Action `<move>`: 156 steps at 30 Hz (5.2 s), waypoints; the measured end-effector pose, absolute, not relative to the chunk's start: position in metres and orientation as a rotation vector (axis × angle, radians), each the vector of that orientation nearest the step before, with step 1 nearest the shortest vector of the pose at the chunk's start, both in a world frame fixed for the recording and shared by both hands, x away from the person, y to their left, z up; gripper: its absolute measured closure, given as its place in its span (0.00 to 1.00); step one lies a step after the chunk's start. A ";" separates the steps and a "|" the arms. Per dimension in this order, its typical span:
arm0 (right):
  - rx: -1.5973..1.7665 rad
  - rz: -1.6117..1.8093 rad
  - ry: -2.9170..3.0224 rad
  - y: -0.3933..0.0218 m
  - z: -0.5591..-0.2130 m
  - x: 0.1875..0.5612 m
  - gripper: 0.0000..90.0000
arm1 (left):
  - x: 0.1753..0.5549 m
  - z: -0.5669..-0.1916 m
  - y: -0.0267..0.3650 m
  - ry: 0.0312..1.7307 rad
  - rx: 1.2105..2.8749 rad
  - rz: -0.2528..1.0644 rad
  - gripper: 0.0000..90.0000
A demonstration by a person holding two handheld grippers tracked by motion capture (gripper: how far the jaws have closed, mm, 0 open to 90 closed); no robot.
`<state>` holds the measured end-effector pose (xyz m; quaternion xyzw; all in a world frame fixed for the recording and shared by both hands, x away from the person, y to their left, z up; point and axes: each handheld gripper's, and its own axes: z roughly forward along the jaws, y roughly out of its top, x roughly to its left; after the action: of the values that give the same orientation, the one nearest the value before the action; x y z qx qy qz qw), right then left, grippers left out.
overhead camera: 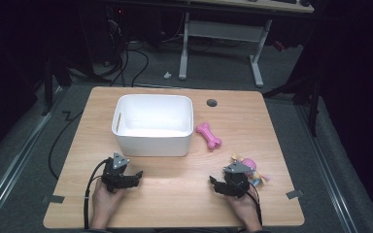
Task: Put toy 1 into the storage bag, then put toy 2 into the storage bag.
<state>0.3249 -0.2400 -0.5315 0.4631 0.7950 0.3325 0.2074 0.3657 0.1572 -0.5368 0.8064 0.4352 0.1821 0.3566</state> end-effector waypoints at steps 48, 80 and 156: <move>1.394 1.045 2.079 -0.265 -0.457 0.350 0.44 | 0.366 -0.537 0.158 1.121 2.084 0.466 0.20; 1.398 0.929 2.111 -0.230 -0.426 0.441 0.46 | 0.366 -0.537 0.158 1.120 2.085 0.465 0.19; 1.495 0.800 2.252 -0.224 -0.452 0.470 0.66 | 0.366 -0.537 0.158 1.121 2.083 0.466 0.20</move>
<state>0.4704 -0.2243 -0.4524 0.5236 0.7885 0.2800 0.1607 0.3660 0.1577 -0.5368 0.8070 0.4343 0.1804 0.3573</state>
